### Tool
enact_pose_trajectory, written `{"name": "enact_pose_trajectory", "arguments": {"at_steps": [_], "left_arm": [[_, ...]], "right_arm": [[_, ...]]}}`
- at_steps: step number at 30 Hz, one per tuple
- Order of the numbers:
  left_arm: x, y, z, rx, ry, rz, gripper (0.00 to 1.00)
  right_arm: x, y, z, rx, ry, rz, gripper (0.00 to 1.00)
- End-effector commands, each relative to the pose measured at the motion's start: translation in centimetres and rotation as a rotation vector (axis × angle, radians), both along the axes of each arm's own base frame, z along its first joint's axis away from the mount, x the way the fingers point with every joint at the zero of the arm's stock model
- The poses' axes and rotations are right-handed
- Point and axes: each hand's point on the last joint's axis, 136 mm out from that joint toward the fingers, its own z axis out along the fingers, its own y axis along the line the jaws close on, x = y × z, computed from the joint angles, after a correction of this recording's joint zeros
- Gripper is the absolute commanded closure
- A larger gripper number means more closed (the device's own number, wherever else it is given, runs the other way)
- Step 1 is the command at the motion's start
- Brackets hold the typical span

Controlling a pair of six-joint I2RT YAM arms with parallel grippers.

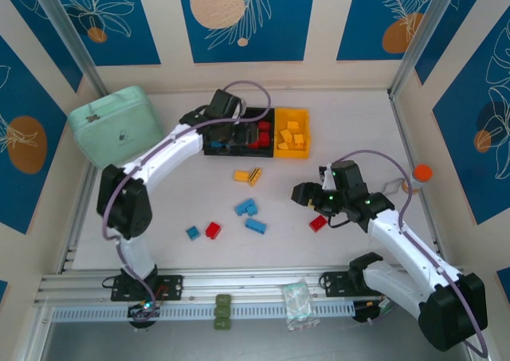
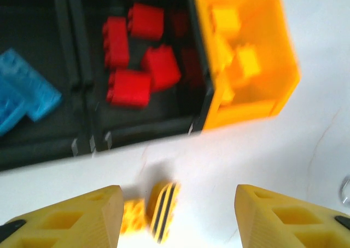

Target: Sort the legos into containers by color

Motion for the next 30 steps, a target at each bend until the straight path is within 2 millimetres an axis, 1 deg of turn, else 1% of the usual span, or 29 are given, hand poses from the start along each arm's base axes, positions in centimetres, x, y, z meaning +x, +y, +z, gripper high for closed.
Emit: {"name": "enact_pose_trajectory", "arguments": {"at_steps": [1,5,7,12,14,16,18,20,23,30], "left_arm": [[-3.7,1.8,-0.6,0.057,0.008,-0.087,0.44],[-8.3,4.5,-2.2,0.098,0.061,-0.126,0.43],[-10.4,5.7,-3.0,0.112,0.093,-0.134,0.38],[-16.1,8.4,-6.0,0.154,0.252,-0.175,0.35],[-18.1,9.4,-7.1,0.179,0.305,-0.179,0.34],[-19.5,10.2,-8.1,0.197,0.335,-0.175,0.34],[-20.4,10.6,-9.1,0.213,0.359,-0.166,0.33],[-21.1,10.7,-10.2,0.231,0.373,-0.163,0.31],[-22.0,10.5,-11.7,0.253,0.399,-0.164,0.31],[-22.2,10.2,-14.0,0.325,0.42,-0.167,0.31]], "right_arm": [[-0.3,0.7,2.0,0.026,-0.092,0.075,0.28],[-0.7,0.4,1.8,-0.01,-0.073,0.095,0.28],[-1.0,0.4,1.6,-0.015,-0.055,0.102,0.28],[-1.4,0.6,1.0,-0.014,-0.034,0.107,0.28],[-1.6,0.8,0.7,-0.009,-0.024,0.113,0.28],[-1.9,1.1,0.4,-0.005,-0.012,0.124,0.28],[-2.2,1.2,-0.1,-0.011,-0.002,0.13,0.28],[-2.6,1.3,-1.1,-0.016,0.025,0.128,0.28],[-3.0,1.6,-2.1,-0.015,0.049,0.124,0.28],[-3.3,1.8,-2.4,-0.03,0.043,0.118,0.29]]}}
